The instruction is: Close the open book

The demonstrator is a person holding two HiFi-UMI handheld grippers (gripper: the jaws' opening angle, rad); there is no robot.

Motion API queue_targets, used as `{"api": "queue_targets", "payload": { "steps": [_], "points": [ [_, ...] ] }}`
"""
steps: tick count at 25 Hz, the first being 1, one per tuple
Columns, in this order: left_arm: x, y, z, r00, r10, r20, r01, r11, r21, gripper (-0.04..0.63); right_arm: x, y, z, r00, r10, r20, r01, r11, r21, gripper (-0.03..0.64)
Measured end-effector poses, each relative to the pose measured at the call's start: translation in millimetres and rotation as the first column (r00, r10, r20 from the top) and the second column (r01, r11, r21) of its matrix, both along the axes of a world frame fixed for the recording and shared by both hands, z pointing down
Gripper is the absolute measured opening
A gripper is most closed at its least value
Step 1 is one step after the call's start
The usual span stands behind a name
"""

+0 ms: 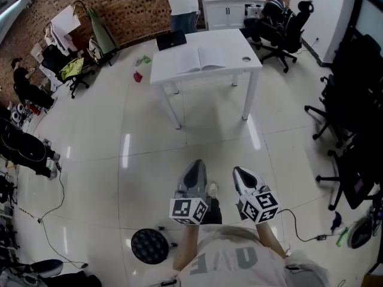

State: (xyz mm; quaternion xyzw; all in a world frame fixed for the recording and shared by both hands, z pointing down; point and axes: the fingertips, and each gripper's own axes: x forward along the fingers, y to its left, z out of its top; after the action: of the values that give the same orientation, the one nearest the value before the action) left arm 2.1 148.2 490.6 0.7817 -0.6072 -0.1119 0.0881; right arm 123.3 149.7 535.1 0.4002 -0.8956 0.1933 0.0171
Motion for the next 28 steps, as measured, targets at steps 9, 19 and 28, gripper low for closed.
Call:
{"api": "queue_targets", "payload": {
  "steps": [9, 19, 28],
  "points": [
    [-102.3, -170.8, -42.2, 1.000, 0.004, 0.014, -0.005, 0.999, 0.052, 0.014, -115.8, -181.5, -46.8, 0.997, -0.061, 0.051, 0.058, 0.997, 0.059, 0.006],
    [-131.1, -307.6, -29.6, 0.999, 0.030, 0.027, -0.030, 0.999, 0.012, 0.014, -141.9, -312.8, -44.6, 0.999, -0.006, 0.053, 0.004, 0.999, 0.032, 0.005],
    [-139.3, -431.8, -14.4, 0.999, 0.000, 0.032, -0.001, 1.000, 0.015, 0.014, -156.7, -445.9, -36.0, 0.998, -0.021, 0.067, 0.018, 0.999, 0.038, 0.054]
  ]
}}
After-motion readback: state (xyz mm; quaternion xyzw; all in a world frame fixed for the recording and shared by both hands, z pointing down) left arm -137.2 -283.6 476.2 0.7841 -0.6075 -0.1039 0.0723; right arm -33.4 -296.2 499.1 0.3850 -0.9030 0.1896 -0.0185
